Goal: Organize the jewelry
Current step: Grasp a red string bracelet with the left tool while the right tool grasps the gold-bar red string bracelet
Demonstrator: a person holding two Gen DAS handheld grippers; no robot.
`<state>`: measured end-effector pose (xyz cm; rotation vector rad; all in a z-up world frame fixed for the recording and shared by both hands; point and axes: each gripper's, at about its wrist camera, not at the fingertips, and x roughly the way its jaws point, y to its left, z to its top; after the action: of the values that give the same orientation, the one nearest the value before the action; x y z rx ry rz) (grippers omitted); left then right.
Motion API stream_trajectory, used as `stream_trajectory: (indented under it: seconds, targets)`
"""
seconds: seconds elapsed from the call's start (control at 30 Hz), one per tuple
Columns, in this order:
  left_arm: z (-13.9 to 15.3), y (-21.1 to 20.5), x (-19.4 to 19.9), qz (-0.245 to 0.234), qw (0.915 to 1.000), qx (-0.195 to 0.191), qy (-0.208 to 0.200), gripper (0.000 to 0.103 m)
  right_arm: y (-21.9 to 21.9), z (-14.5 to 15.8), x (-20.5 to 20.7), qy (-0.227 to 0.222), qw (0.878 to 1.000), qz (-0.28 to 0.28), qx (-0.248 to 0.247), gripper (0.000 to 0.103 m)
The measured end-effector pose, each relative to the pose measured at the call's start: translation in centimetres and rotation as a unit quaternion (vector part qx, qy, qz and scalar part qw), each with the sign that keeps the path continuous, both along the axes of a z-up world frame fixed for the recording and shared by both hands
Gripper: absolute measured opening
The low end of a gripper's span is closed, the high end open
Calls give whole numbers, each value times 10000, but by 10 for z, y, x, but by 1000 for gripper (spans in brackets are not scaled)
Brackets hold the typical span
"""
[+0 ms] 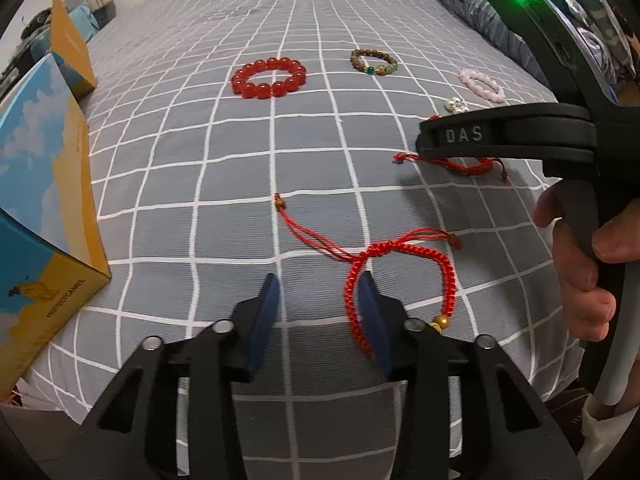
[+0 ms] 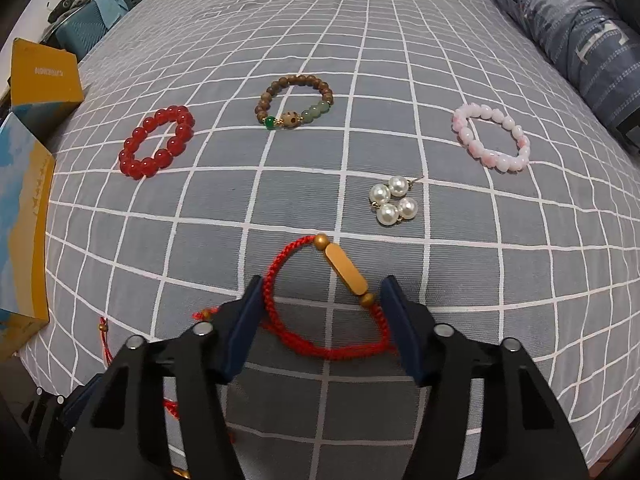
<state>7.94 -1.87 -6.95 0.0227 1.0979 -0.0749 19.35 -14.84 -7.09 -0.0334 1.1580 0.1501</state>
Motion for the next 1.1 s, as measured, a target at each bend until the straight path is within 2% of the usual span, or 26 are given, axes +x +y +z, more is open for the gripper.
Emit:
stream_trajectory:
  seconds: [0.13,0.17,0.23,0.27,0.3,0.7,1.1]
  targets:
    - [1,3,0,19,10000,51,7,25,3,0,0,4,10000,6,43,39]
    - [2,3,0,32,10000,94,-3,20,4,0,1,1,10000,4,44,35]
    - [3,5,0,64,9999,136,-21,11,5,0,2,-1,10000,16,59,20]
    - [4,6,0,51,9999,134,-33,4,6,1,2,-8,10000,3,39,15]
    - [6,6,0,27,9999,106,-39,4,5,2,2,-11,10000,-13,36,12]
    - [16,10,-5,57,9998,56,-172,4,-2,5,-3,-61,9999,-71,81,11]
    - [39,20,-9,217,9981,63,-579,3,-4,22,-13,-369,9991,-188,1,11]
